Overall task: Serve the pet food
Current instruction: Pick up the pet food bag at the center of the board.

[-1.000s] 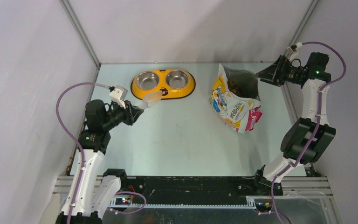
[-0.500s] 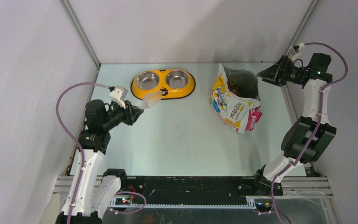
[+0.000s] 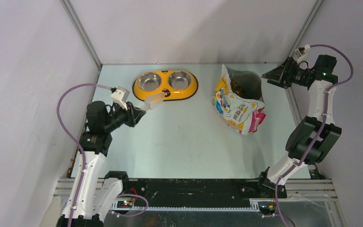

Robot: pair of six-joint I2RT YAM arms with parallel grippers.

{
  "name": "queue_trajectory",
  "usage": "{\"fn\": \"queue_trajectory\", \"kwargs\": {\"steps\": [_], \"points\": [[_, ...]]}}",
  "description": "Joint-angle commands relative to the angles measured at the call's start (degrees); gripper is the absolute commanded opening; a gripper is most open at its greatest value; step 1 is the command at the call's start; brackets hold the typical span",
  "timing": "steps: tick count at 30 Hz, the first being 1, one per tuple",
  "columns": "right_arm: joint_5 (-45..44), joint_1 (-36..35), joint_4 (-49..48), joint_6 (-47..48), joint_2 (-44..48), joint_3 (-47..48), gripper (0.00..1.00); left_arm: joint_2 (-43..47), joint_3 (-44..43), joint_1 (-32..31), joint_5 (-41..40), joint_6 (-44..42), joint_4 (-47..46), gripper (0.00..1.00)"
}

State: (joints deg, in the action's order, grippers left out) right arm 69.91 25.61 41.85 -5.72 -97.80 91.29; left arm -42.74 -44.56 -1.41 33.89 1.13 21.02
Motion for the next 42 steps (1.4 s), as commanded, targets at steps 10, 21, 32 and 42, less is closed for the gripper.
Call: {"fn": "queue_trajectory", "kwargs": {"steps": [10, 21, 32, 42], "points": [[-0.4, -1.6, 1.4, 1.1, -1.9, 1.9, 0.89, 0.1, 0.3, 0.6, 1.6, 0.7, -3.0, 0.0], [2.9, -1.9, 2.2, 1.1, -1.6, 2.4, 0.89, -0.1, 0.3, 0.6, 1.6, 0.8, -3.1, 0.0], [3.9, -2.4, 2.9, 1.3, -1.2, 2.6, 0.89, -0.2, 0.3, 0.6, 1.6, 0.9, -3.1, 0.0], [3.1, -3.3, 3.8, 1.7, -1.5, 2.9, 0.89, -0.1, 0.3, 0.6, 1.6, 1.0, -3.1, 0.0]]}}
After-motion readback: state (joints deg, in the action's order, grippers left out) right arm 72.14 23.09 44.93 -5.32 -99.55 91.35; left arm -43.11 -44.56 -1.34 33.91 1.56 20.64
